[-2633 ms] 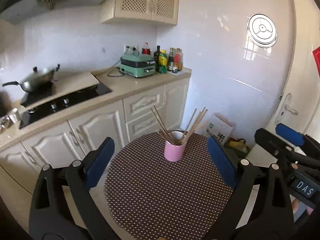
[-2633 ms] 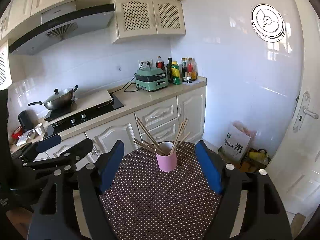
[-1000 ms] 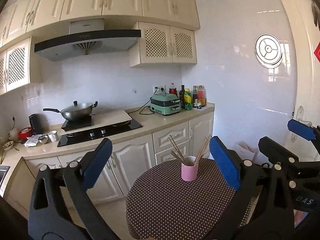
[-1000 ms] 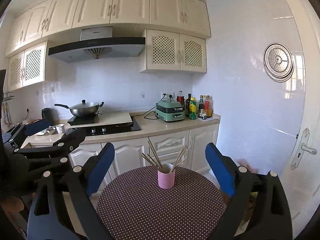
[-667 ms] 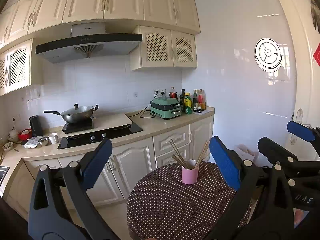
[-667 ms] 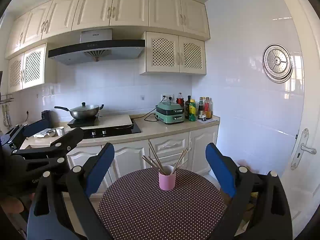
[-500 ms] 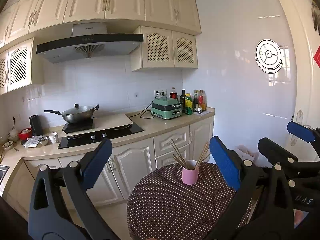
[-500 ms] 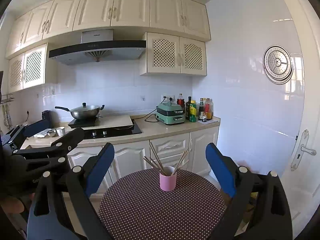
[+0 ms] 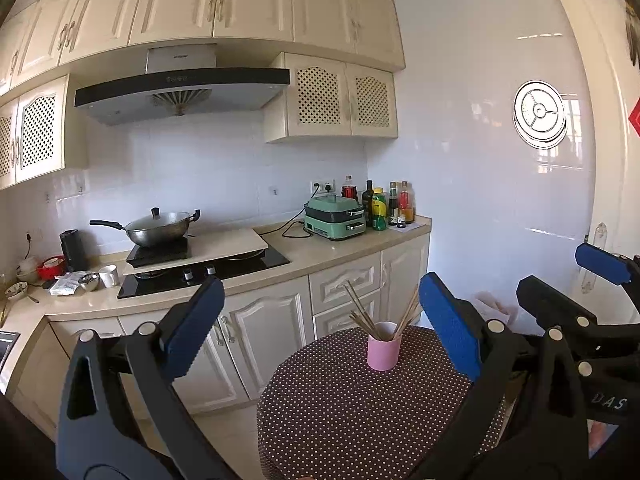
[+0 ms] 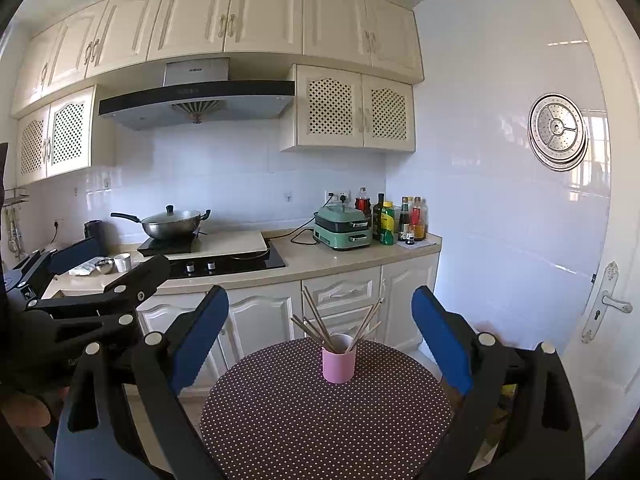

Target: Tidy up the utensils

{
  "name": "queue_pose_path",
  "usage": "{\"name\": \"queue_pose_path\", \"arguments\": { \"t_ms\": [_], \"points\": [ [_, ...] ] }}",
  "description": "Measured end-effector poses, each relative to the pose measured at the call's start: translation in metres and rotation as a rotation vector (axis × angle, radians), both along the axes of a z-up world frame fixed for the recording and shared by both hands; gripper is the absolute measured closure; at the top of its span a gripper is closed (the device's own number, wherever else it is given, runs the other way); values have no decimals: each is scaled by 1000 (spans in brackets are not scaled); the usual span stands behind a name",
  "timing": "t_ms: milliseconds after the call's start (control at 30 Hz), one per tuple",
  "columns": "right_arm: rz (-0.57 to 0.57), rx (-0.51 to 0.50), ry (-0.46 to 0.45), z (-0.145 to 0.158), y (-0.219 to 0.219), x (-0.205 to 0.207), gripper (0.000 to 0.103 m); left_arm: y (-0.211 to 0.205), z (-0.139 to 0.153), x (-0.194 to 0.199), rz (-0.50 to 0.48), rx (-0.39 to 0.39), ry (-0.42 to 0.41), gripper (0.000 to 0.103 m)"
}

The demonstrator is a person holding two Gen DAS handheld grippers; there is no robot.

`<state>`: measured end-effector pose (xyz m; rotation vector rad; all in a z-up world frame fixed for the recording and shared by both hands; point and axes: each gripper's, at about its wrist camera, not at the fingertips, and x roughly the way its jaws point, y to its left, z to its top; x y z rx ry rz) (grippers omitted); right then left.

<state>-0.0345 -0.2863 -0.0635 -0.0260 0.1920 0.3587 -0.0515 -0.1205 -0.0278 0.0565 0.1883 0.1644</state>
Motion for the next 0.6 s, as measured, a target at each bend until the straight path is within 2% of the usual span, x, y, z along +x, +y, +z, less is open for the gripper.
{"name": "queue_pose_path", "arguments": {
  "t_ms": [600],
  "points": [
    [12,11,-1,3,-2,7,13,2,1,7,-8,4,-26,7]
  ]
}}
